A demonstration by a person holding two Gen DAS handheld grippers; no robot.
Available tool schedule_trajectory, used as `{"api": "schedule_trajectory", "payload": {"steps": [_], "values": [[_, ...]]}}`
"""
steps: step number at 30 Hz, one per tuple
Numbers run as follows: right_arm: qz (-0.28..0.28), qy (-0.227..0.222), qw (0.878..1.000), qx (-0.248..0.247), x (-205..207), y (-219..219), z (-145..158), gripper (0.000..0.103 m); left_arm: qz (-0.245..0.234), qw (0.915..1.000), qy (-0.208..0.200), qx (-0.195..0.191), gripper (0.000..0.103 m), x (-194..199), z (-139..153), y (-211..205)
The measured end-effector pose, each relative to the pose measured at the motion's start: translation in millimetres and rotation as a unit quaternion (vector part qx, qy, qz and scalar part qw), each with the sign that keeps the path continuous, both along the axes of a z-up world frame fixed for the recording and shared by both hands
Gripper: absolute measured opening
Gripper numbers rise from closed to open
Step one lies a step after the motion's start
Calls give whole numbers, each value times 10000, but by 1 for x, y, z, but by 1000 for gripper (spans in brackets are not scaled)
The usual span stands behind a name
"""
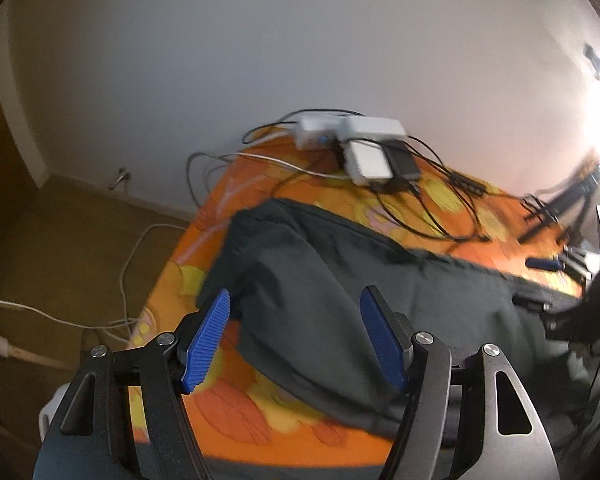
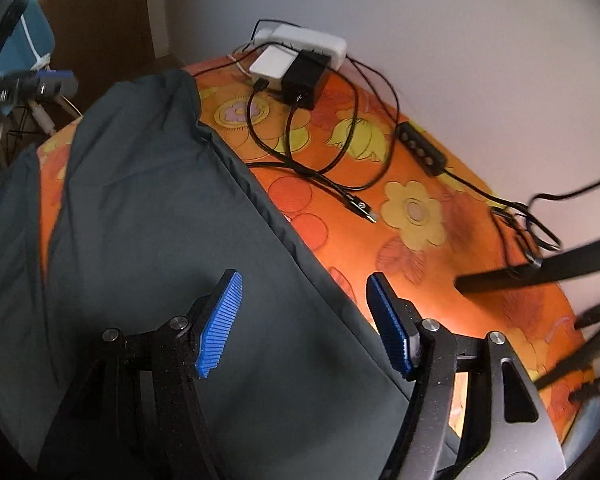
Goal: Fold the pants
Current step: 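Move both tools toward the waistband of the dark trousers, then close the right tool on the waistband while the left tool grips the waistband too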
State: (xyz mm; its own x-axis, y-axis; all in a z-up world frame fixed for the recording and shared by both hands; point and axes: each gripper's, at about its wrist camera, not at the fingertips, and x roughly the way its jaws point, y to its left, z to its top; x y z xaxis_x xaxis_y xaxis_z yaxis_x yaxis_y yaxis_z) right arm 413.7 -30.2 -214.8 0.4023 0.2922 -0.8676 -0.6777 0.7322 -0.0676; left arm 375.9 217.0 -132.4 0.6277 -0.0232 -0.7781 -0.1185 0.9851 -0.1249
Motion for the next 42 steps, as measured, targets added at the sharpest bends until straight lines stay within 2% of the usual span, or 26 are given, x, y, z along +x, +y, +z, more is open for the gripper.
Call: {"api": "schedule_trajectory", "payload": {"steps": [3,8,16,18,19,20,22,24,26,28,31,33,35,37,39,40,42], "values": [[6,131,9999,28,8,5,-8,68,145,9999,53,-22,68,13,-4,17],[74,175,9997,-127,18,12,-17,68,250,9988,189,-374,68,27,-21,33],[103,408,9991,-3,28,22,-23,68,129,9983,446,-357,68,36,-48,28],[87,564,9983,127,29,23,-25,61,149,9982,474,-348,68,36,-50,29],[94,570,9982,163,27,23,-24,51,156,9982,473,-320,68,35,-51,29],[118,552,9983,164,24,24,-24,34,179,9983,461,-305,68,35,-50,30],[152,549,9983,129,19,27,-22,9,210,9982,431,-352,68,33,-48,32],[126,582,9980,223,13,26,-17,7,248,9980,366,-445,68,31,-42,34],[156,428,9984,329,4,26,-8,4,293,9974,325,-581,68,32,-34,35],[206,330,9975,585,-8,24,6,3,327,9964,317,-720,68,35,-27,35],[354,109,9970,674,-28,27,22,3,371,9936,384,-994,68,47,-19,31],[536,-94,9968,581,-45,32,29,3,321,9912,509,-1183,69,58,-20,24],[729,-221,9960,464,-59,40,31,2,249,9903,647,-1202,69,68,-23,12],[907,-314,9949,298,-61,45,29,2,227,9904,725,-1154,69,74,-25,4],[886,-198,9957,209,-52,41,25,3,191,9900,762,-1172,69,78,-28,-4],[813,-147,9964,170,-42,38,21,7,162,9903,782,-1133,69,80,-30,-7],[817,-120,9965,124,-33,35,16,34,144,9905,807,-1101,69,81,-33,-8]]}}
